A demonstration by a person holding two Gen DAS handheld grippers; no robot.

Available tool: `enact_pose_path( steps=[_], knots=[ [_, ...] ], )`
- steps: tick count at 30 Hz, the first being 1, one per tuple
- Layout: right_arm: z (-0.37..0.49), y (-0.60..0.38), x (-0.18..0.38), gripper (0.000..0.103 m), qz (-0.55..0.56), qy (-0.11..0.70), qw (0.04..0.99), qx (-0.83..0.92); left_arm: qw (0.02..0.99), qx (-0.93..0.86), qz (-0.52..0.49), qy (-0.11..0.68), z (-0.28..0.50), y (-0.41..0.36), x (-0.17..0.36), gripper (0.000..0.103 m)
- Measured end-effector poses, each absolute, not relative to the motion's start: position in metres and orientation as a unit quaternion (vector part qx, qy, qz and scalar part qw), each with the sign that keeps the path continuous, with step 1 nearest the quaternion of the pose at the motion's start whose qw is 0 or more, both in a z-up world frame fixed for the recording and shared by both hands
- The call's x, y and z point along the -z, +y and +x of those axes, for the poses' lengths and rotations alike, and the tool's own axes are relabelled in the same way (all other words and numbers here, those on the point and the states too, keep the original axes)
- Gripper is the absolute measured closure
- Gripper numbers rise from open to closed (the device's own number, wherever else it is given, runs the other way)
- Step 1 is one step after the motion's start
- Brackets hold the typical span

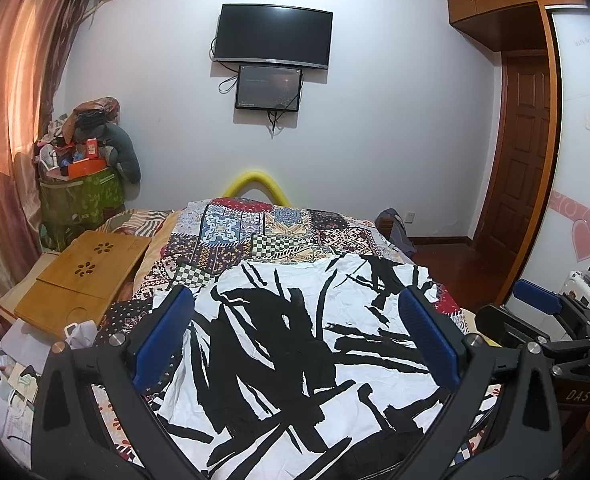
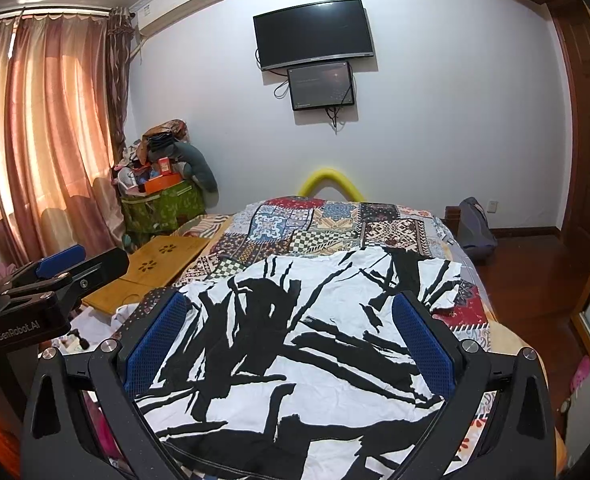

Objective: Fold small clothes

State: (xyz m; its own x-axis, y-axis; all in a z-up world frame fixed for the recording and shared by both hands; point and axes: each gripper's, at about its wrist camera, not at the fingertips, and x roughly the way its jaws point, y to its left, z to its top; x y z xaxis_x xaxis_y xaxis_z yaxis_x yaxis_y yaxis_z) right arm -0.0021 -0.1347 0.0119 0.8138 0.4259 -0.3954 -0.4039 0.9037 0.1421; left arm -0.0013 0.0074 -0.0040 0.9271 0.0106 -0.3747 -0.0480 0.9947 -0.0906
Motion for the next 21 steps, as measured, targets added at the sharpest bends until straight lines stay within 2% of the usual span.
enact_pose_path(
  steps=[21],
  knots=[
    [-0.0013, -0.1351, -0.0121, 0.001, 0.026, 0.214, 0.952, -0.218, 0.980, -0.015, -0.049, 0.191, -0.0018, 0.0058, 0.0055, 0.000]
  ],
)
